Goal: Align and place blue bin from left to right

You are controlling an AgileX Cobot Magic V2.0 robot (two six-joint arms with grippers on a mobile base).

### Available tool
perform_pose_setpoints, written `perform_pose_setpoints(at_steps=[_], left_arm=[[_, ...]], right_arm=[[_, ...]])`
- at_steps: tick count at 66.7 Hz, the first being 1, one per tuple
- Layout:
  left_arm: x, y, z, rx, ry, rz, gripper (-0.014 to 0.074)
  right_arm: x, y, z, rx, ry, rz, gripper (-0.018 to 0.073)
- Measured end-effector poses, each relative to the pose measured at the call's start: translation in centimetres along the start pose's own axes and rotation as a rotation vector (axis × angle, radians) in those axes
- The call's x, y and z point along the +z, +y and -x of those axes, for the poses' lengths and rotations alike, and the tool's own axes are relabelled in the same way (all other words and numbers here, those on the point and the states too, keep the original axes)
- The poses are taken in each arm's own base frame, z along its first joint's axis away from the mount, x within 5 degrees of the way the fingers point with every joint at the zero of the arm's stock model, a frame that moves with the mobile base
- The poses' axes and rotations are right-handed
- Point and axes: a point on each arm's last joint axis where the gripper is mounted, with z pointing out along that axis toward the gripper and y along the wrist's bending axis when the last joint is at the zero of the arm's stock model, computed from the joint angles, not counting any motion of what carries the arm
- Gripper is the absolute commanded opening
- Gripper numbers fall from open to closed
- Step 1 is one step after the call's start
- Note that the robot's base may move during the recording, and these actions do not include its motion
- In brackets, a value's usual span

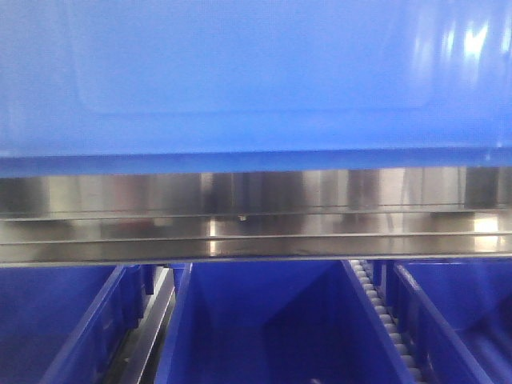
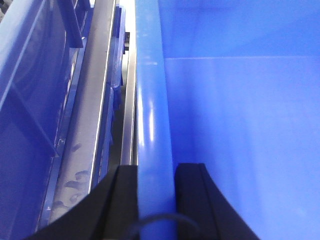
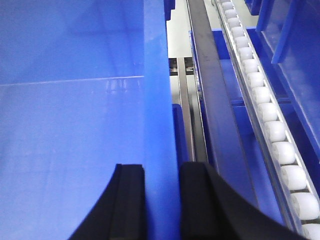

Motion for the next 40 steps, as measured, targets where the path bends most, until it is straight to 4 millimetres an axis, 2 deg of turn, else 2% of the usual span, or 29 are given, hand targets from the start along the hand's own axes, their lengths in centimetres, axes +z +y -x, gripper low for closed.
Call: perform_pose_setpoints(at_steps=[40], left_arm=[[0.00, 0.03, 0.06, 0.003, -0.006, 0.003, -0.0111]], right_arm=[[0.00, 0.08, 0.06, 0.000, -0.007, 0.008, -0.0078]])
